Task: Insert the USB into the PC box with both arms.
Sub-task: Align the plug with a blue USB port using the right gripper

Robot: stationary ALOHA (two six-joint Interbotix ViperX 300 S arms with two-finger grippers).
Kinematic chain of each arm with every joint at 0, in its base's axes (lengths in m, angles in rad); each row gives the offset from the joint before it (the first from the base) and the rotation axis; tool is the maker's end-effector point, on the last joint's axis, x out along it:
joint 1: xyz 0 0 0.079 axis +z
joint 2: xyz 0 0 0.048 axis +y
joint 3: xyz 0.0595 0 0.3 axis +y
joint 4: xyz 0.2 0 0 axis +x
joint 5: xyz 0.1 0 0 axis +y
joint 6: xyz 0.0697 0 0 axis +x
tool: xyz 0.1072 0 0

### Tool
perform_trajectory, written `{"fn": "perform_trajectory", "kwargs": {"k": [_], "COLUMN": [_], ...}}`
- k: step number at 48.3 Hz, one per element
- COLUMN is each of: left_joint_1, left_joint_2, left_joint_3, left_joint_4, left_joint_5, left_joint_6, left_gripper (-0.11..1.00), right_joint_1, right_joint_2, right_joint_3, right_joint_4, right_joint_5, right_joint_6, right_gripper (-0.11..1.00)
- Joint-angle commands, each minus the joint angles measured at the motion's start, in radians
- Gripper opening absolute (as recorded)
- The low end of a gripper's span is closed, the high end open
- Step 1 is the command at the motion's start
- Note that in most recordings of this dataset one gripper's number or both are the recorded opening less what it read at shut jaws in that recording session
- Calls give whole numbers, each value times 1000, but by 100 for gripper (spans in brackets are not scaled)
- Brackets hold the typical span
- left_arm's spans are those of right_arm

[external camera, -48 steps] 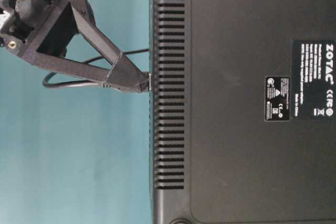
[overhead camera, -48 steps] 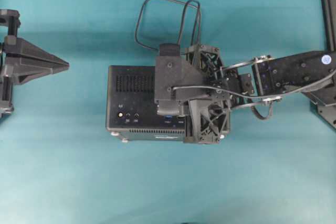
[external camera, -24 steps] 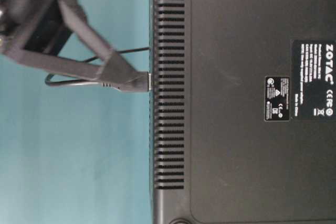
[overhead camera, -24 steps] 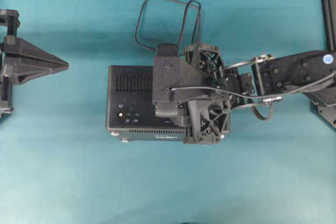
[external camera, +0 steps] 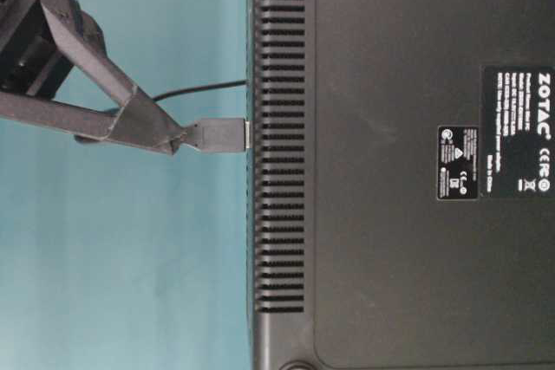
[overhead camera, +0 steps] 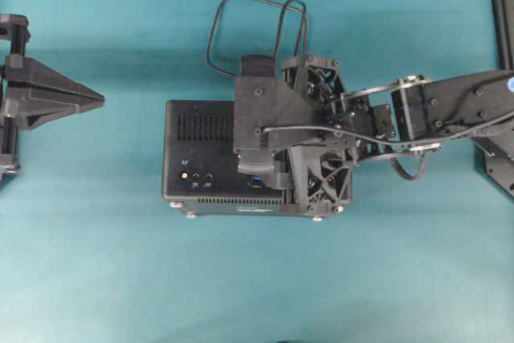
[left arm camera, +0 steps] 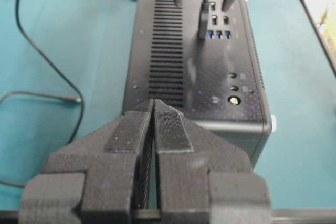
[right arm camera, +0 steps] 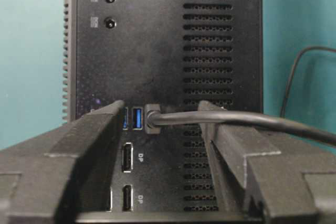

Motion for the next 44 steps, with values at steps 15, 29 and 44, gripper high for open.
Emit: {"fn": "perform_trajectory", "kwargs": {"k": [15, 29, 44], "left_joint_1": [2, 2, 2], "left_joint_2": [2, -3, -3], "left_joint_3": [-14, -11, -12], "left_joint_4": [2, 2, 2], "left_joint_5": [-9, -9, -9], "left_joint_6": [-2, -2, -2], "left_gripper": [0, 0, 0], "right_joint_1": [3, 3, 6], "right_joint_2": [-40, -46, -51], "right_joint_3": [-9, 9, 43], "right_joint_4": [5, 31, 25], "right_joint_5": [-21, -28, -87], "right_joint_6": [15, 35, 87], "right_gripper": [23, 9, 9]}}
